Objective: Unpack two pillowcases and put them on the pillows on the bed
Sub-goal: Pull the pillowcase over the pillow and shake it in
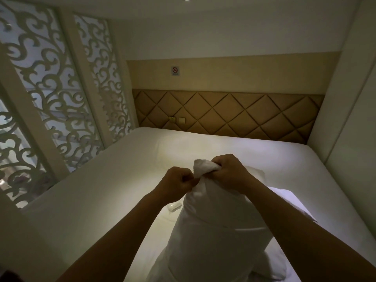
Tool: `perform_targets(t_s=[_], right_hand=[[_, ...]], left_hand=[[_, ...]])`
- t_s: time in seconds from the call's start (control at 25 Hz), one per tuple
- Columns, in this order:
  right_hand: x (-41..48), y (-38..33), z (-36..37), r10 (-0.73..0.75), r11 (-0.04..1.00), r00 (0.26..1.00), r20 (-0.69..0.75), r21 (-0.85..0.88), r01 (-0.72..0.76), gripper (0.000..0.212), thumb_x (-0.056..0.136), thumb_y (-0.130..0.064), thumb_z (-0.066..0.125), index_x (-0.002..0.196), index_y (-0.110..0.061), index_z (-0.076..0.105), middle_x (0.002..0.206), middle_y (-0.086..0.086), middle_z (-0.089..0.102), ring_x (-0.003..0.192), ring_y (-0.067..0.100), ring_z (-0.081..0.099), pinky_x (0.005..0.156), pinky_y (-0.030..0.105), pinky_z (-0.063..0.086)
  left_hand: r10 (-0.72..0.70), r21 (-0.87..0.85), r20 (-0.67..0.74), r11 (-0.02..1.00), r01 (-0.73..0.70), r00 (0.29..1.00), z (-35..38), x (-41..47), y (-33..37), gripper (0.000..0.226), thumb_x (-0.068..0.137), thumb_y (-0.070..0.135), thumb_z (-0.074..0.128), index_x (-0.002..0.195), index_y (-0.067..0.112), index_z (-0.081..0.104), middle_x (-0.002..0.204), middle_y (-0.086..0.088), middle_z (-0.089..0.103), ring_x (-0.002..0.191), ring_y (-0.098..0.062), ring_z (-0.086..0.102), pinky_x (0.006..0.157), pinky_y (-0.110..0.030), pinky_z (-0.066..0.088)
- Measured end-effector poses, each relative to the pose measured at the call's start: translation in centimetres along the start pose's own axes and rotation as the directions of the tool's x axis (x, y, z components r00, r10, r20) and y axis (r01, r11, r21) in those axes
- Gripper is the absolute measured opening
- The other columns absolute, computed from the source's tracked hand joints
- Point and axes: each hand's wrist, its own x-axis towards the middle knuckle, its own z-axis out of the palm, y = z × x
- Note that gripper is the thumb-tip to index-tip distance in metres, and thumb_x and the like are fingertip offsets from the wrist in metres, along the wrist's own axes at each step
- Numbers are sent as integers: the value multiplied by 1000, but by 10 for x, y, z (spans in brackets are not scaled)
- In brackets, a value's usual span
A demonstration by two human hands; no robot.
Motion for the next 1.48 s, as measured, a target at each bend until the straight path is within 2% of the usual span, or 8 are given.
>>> perform_targets(t_s=[0.28,0.48,0.64,0.76,1.0,1.16,1.24,1.48], right_hand=[[1,0,3,25,997,999,-30,80,-22,27,89,-25,69,72,-4,72,62,4,63,58,12,56,62,32,49],[-2,1,12,14,1000,999,42,21,-15,30,98,-26,56,80,-6,70,76,8,68,68,19,60,65,33,45],[-1,-2,15,28,999,997,71,28,-30,32,102,-26,46,91,-6,68,89,9,70,81,22,63,73,35,48],[3,-2,18,6,1000,1000,18,-2,-6,22,99,-20,52,82,-11,61,80,5,64,74,21,59,68,34,45],[3,4,26,-3,1000,994,-107,-23,1,30,91,-33,67,65,-23,55,58,-10,53,54,7,48,58,23,37],[2,-1,25,-67,998,995,-70,11,67,24,95,-29,61,79,-14,70,71,2,67,64,17,61,66,35,51],[2,-2,24,-128,991,991,-27,-34,127,24,95,-24,54,90,-10,72,79,5,68,72,19,61,69,36,50],[9,-1,21,-41,997,999,9,-72,42,14,94,-6,56,81,-2,60,75,8,57,72,21,52,69,30,40]], left_hand=[[98,334,102,934,-127,990,-15,14,24,29,96,21,55,86,-2,70,81,-14,67,73,-24,61,65,-30,44],[-20,490,260,864,-114,965,-9,14,29,29,101,21,45,105,2,67,100,-12,64,89,-23,62,75,-24,44],[67,260,-34,964,-56,997,-26,22,40,24,97,23,54,80,10,66,68,8,55,65,-10,55,57,-7,34],[72,18,-220,997,-70,973,-30,31,44,18,94,18,61,106,10,71,92,4,68,87,-11,65,75,-8,48],[47,-53,-73,997,-51,996,-27,33,34,15,88,16,70,100,9,76,86,1,73,80,-14,70,78,-28,59],[-79,-306,114,946,111,990,-37,32,27,23,87,13,72,109,5,72,98,-9,73,90,-23,71,81,-34,60],[-66,-271,140,957,102,988,-36,30,24,24,86,11,73,109,6,71,98,-10,72,89,-24,71,81,-33,60],[69,38,10,997,-70,998,-23,36,23,19,82,21,76,95,7,73,80,-3,69,74,-16,65,71,-22,57]])
